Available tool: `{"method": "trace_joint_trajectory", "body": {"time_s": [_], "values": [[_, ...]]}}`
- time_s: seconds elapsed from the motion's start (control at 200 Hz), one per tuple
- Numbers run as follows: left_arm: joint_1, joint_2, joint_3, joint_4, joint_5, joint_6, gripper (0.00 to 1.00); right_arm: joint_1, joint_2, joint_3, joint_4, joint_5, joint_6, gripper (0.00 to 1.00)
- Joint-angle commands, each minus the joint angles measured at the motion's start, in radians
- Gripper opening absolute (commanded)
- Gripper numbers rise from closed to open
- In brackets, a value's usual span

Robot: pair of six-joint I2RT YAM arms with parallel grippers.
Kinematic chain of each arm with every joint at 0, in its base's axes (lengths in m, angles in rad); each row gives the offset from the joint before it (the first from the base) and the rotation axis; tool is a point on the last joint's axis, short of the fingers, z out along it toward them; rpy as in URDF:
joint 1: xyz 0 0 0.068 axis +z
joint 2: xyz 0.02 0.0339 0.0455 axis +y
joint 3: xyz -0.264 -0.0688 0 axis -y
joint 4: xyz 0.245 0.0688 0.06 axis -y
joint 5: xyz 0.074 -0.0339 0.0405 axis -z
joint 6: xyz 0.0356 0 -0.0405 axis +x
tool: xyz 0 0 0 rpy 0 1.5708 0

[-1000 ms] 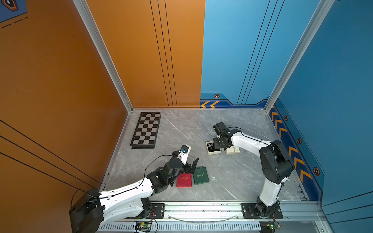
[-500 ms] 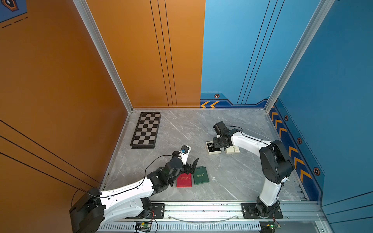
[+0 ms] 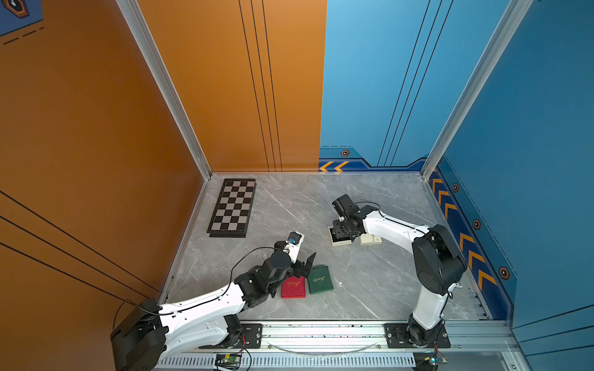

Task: Take the necklace out of the lift-off lid jewelry box
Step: Take out the inner lining from the jewelry box.

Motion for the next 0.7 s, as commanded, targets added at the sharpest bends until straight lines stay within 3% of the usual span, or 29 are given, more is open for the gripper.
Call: {"method": "trace_joint_trajectory", "body": {"time_s": [0.0, 0.23, 0.465, 0.696], "values": [[-0.003, -0.001, 0.023, -0.021, -0.024, -0.010, 0.98, 0.003, 0.042, 0.031, -0.037, -0.021, 0.013, 0.50], [-0.003, -0.005, 0.022, -0.025, -0.026, -0.010, 0.98, 0.006, 0.087, 0.055, -0.042, -0.026, 0.010, 0.52], [-0.003, -0.010, 0.020, -0.030, -0.029, -0.007, 0.98, 0.008, 0.120, 0.067, -0.047, -0.037, 0.016, 0.65], [0.000, -0.004, 0.023, -0.030, -0.024, -0.003, 0.99, 0.010, 0.172, 0.077, -0.059, -0.045, 0.030, 0.65]]}}
